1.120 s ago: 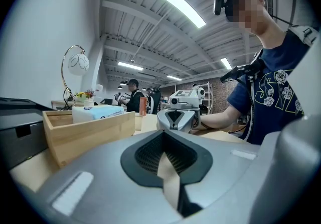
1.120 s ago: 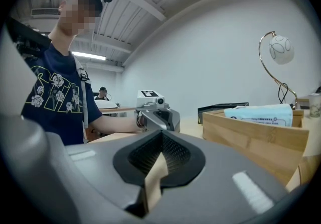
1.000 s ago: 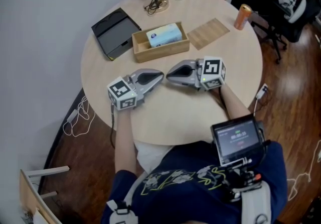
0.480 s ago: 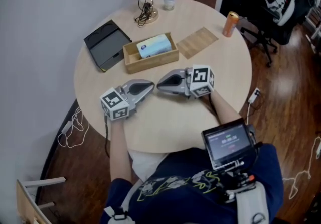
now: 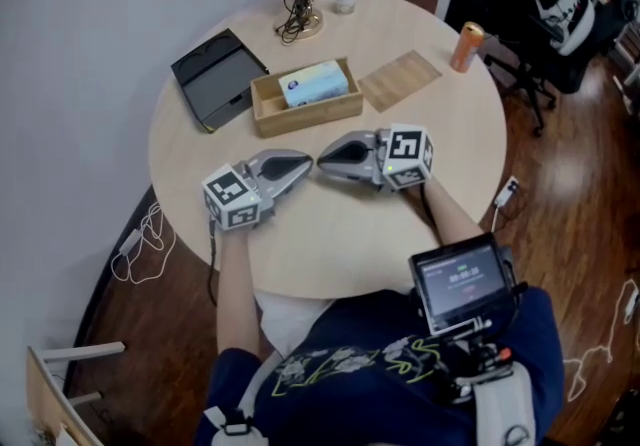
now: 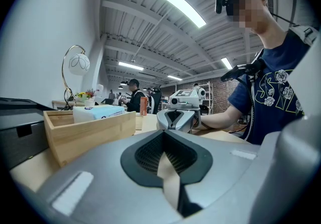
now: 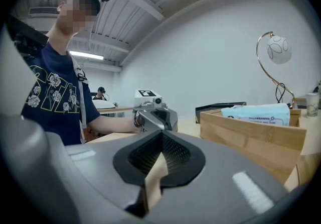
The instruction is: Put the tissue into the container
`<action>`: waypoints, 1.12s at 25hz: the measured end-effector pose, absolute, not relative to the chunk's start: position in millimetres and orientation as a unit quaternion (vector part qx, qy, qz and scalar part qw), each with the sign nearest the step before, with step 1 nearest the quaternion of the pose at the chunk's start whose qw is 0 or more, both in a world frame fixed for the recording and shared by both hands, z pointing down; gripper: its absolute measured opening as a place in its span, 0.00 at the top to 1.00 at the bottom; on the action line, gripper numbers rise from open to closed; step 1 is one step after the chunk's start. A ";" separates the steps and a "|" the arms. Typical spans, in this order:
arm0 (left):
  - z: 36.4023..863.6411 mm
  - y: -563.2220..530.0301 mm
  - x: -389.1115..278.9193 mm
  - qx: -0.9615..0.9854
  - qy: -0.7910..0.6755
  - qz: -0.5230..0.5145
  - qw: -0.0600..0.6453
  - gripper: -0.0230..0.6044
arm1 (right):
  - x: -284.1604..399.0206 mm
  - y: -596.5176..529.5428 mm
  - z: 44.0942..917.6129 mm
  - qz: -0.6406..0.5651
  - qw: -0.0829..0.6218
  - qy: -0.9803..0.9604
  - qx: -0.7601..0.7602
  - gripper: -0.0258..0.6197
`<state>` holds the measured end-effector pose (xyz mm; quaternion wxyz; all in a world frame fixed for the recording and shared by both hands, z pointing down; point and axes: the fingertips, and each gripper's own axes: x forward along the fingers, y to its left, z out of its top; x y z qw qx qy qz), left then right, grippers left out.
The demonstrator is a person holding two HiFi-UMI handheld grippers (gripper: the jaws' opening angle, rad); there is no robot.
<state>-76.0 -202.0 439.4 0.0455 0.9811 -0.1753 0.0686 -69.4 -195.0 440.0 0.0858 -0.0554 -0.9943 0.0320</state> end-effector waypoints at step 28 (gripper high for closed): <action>437.9 -199.1 -76.6 0.980 -0.180 0.069 0.046 0.96 | -68.7 -187.8 437.5 0.029 0.087 -0.994 -0.067 0.97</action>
